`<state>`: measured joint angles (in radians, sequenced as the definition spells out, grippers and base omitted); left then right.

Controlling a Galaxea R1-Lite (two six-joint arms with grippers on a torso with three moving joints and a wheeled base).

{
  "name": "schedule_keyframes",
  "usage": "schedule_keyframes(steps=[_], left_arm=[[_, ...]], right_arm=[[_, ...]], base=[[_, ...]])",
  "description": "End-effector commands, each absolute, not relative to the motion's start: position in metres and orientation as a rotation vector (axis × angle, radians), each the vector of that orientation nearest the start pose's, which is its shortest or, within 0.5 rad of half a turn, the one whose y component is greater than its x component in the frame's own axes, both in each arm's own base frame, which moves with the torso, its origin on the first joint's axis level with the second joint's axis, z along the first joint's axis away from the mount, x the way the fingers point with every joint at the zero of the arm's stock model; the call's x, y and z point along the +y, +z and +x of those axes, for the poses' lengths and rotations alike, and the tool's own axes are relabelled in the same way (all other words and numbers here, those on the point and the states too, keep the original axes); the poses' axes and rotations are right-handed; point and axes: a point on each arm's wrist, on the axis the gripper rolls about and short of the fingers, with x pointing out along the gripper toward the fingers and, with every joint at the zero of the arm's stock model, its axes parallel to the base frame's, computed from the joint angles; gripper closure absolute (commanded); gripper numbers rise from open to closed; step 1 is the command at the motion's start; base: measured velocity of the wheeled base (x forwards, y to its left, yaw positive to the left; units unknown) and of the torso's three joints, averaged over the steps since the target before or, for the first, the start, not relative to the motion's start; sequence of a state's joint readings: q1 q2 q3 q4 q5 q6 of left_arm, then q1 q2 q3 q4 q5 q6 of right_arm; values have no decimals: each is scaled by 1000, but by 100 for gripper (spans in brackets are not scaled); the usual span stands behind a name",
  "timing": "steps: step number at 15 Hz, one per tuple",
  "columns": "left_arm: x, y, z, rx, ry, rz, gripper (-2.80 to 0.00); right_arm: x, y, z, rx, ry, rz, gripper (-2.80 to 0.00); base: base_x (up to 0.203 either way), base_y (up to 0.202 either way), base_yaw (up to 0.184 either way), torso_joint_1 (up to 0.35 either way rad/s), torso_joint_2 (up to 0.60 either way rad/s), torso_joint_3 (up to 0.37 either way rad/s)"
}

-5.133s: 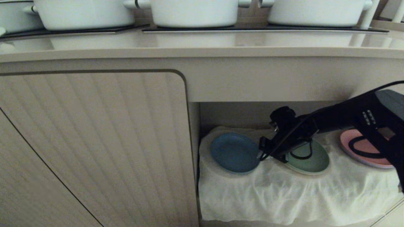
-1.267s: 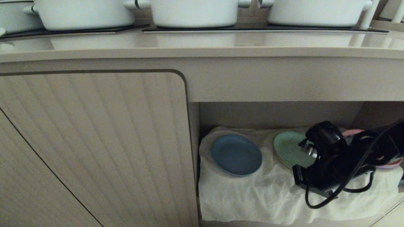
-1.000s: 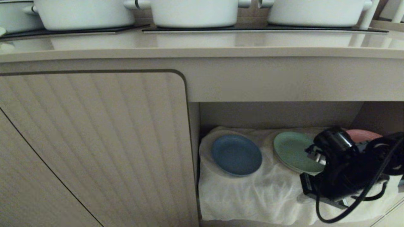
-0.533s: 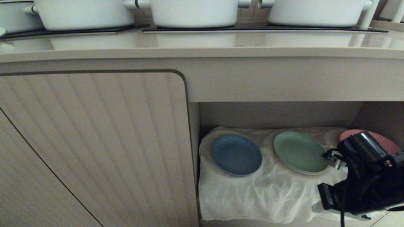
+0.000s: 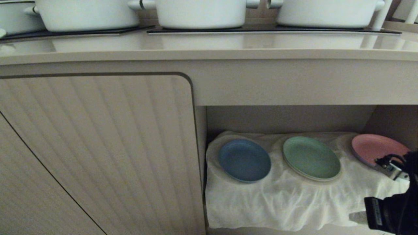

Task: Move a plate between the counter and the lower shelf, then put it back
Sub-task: Pick up the plate in the cupboard

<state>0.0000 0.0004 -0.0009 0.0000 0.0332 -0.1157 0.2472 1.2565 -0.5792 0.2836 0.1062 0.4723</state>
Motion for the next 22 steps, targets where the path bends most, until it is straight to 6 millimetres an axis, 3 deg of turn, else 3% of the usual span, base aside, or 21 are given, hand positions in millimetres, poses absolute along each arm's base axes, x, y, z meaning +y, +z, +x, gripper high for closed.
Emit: schedule_keyframes(steps=[1,4,10,13,17,22], left_arm=[[1,75,-23,-2,34,-117,0],[1,76,-23,-2,34,-117,0],[1,76,-23,-2,34,-117,0],[1,75,-23,-2,34,-117,0],[1,75,-23,-2,34,-117,0],[1,75,-23,-2,34,-117,0]], right_arm=[[32,165,119,904,104,424,0],[25,169,97,802,32,478,0],[9,157,49,596,-103,480,0],[0,133,26,491,-133,339,0],[-4,93,14,294,-170,109,0],[-2,95,-3,67,-84,-3,0]], base=[[0,0,0,0,0,0],[0,0,0,0,0,0],[0,0,0,0,0,0],[0,0,0,0,0,0],[0,0,0,0,0,0],[0,0,0,0,0,0]])
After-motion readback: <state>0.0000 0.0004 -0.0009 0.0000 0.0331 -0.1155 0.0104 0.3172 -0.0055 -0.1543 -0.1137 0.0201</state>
